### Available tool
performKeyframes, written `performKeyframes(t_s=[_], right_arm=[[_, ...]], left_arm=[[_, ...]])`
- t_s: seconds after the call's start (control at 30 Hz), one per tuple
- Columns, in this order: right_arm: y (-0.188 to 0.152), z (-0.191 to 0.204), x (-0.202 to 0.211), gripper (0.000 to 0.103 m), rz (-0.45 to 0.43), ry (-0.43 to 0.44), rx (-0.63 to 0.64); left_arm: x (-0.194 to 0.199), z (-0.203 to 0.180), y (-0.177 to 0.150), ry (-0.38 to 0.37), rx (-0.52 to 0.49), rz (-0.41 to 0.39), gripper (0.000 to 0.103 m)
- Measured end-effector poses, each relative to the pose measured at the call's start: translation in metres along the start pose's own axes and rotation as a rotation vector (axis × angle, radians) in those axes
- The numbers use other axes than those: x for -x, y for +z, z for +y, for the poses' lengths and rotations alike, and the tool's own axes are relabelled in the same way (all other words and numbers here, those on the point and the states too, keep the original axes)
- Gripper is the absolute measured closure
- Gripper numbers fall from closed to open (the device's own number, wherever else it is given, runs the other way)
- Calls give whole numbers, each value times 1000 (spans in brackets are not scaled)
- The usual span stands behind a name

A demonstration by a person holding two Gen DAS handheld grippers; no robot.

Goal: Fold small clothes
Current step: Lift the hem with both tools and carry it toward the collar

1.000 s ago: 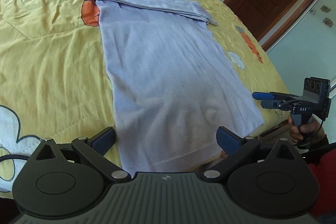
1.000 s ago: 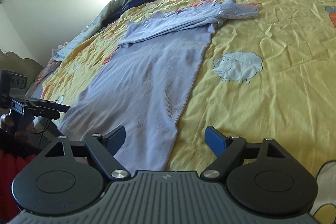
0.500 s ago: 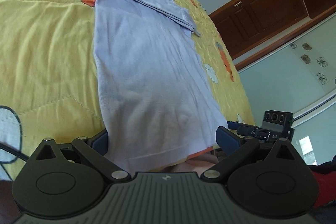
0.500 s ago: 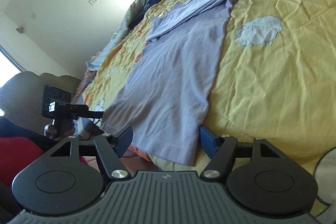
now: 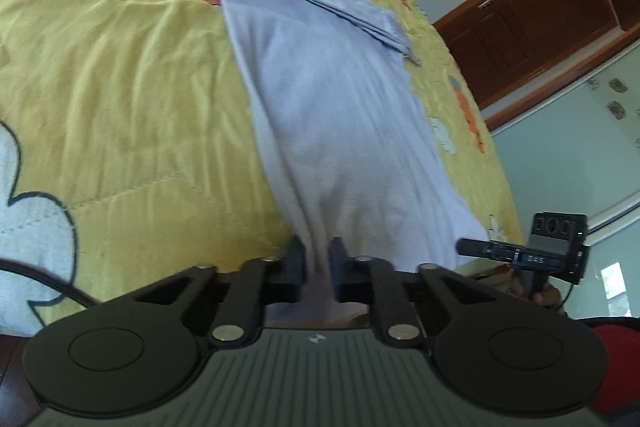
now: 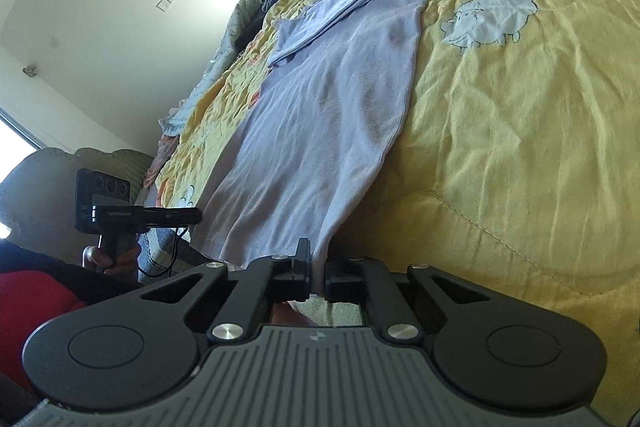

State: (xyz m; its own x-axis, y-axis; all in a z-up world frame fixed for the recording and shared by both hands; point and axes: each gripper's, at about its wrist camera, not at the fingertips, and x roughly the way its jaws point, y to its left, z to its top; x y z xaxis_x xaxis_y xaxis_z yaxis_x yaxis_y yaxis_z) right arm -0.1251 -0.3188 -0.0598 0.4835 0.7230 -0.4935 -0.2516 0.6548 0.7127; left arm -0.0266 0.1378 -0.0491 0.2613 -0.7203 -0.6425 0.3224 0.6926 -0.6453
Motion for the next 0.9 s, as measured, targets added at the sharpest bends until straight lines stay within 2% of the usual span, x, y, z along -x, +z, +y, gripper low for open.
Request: performKeyframes(t_s=[0.17, 0.3, 0.53, 0.9], right_arm=[[1, 7, 0, 94, 5, -13, 16], [5, 13, 3, 94, -5, -11, 34], [24, 29, 15, 94, -87, 38, 72], [54, 40, 19, 94, -186, 67, 101]], left_arm=[[3, -8, 0, 33, -51, -17, 96], [11, -16, 3, 10, -76, -63, 96], [24, -34, 17, -24, -105, -141, 96], [40, -34, 30, -75, -61, -229, 96]])
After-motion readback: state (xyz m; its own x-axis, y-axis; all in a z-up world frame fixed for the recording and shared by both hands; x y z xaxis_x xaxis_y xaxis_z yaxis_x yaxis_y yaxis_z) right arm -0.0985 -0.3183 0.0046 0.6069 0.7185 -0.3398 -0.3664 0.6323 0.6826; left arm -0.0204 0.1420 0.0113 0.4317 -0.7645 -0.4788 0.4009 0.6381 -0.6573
